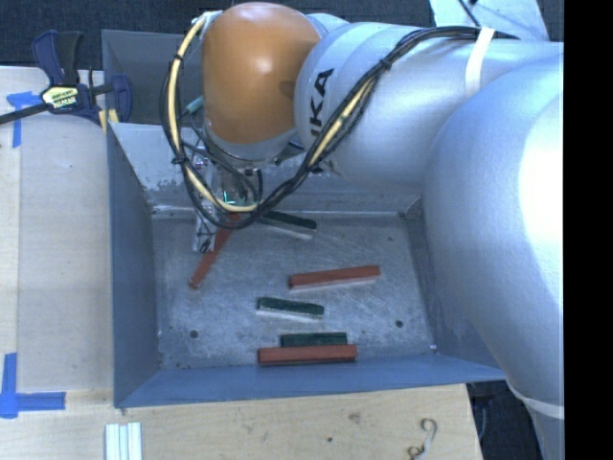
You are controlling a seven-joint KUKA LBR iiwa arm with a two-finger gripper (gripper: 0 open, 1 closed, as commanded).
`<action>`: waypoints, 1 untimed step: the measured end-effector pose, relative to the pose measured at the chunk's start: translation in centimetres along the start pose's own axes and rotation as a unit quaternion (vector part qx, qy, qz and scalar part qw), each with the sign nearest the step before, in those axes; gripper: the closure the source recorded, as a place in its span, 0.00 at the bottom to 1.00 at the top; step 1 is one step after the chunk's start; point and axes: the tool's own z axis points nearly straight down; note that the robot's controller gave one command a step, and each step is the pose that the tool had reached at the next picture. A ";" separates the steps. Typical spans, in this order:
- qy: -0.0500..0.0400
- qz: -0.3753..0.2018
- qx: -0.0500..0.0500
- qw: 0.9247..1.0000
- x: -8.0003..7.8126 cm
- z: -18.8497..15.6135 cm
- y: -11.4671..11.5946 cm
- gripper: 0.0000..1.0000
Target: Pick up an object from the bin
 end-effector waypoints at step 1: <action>-0.004 -0.215 0.000 0.977 -0.6 11.4 -5.2 0.00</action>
Offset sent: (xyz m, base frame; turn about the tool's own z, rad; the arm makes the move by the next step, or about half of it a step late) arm 0.0050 -0.0513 -0.1145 -0.4365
